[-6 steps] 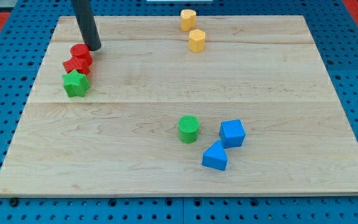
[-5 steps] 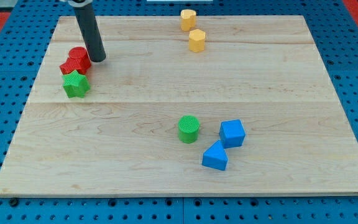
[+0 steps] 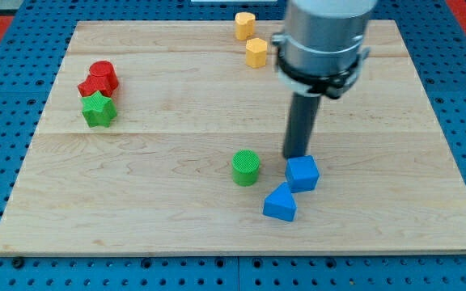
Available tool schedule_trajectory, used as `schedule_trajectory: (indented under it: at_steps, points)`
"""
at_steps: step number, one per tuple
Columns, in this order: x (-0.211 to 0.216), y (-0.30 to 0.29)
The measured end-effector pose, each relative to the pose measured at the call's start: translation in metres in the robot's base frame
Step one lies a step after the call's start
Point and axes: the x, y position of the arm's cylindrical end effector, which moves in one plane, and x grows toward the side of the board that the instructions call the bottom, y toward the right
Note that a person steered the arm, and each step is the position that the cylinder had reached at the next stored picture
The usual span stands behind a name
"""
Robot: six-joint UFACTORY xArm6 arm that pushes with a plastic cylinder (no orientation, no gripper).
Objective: Push the green circle to the bottom right of the green star
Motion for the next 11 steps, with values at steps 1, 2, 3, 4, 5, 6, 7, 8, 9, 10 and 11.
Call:
schedule_trajectory:
  at_steps: [1,2,3,4,5,6,7,8,9,10,11]
  points:
    - [0.001,-0.019]
    - [0.019,-0.015]
    - [0.031,-0.039]
    - [0.012,-0.112]
    - [-0.018,-0.166]
    - [-0.044,-0.208]
    - [-0.042,-0.216]
    - [-0.042,-0.195]
    - [-0.042,-0.189]
    - [-0.047,-0.189]
    - [-0.055,-0.189]
